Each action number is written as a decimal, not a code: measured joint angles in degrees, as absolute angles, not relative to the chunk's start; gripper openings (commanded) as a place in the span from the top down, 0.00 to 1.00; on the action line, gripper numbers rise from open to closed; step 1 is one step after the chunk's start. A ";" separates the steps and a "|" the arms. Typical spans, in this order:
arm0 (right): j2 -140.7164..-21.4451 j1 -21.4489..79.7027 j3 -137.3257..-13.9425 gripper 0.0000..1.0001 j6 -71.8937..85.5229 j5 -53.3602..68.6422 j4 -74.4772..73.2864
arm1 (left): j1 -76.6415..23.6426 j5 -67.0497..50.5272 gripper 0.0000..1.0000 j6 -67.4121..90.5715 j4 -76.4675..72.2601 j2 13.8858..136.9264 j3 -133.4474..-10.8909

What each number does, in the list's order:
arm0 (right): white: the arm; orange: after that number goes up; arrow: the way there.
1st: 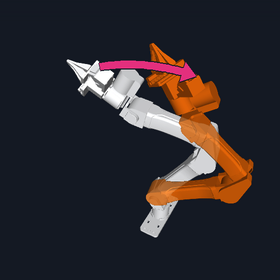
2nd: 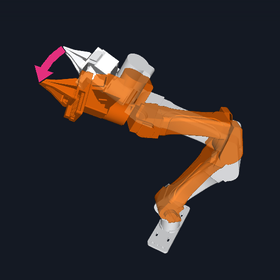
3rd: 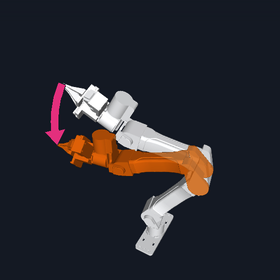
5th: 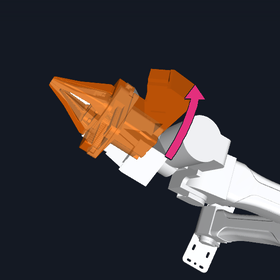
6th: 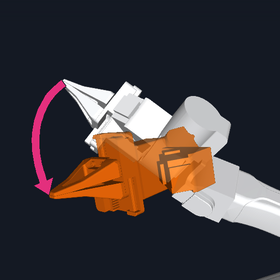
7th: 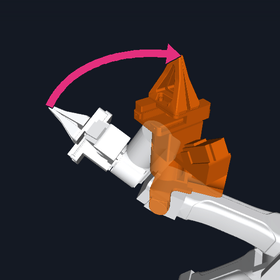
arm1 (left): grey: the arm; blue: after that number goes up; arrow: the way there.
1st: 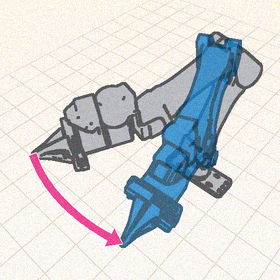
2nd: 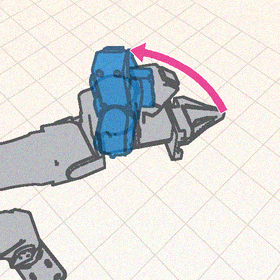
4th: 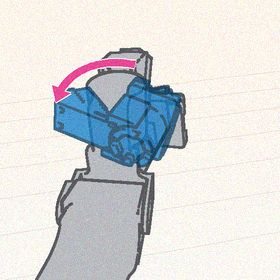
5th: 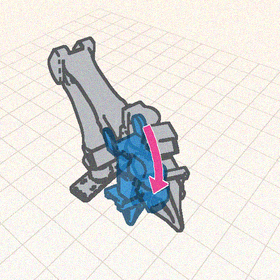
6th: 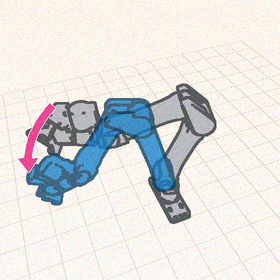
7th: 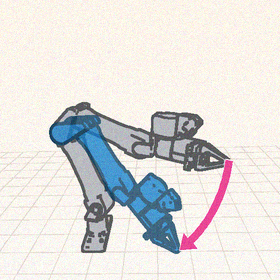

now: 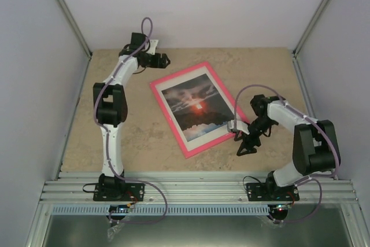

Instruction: Put the photo into the frame

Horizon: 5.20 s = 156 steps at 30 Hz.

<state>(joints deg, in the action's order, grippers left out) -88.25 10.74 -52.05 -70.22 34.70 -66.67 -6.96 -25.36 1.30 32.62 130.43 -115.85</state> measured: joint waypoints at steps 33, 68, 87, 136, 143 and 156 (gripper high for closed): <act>-116.31 2.07 -77.25 0.17 -39.57 37.52 -58.74 | -2.98 -30.57 0.35 -22.22 40.05 124.40 -92.33; -90.26 15.92 -49.76 0.22 -69.19 36.97 -56.99 | -4.27 -30.98 0.19 -18.98 39.97 137.80 -116.92; -108.75 13.69 -66.76 0.21 -51.48 32.71 -48.88 | -6.35 -29.45 0.26 -33.34 42.96 121.60 -87.50; -118.21 7.75 -76.31 0.25 -31.59 45.84 -46.02 | -4.54 -36.18 0.40 -24.03 30.61 113.67 -71.18; -118.63 7.22 -77.56 0.25 -29.45 45.34 -45.82 | -4.71 -36.86 0.40 -23.51 30.41 112.66 -69.65; -119.42 6.37 -79.00 0.19 -28.56 44.60 -44.97 | -5.30 -37.71 0.18 -21.85 29.63 109.80 -65.73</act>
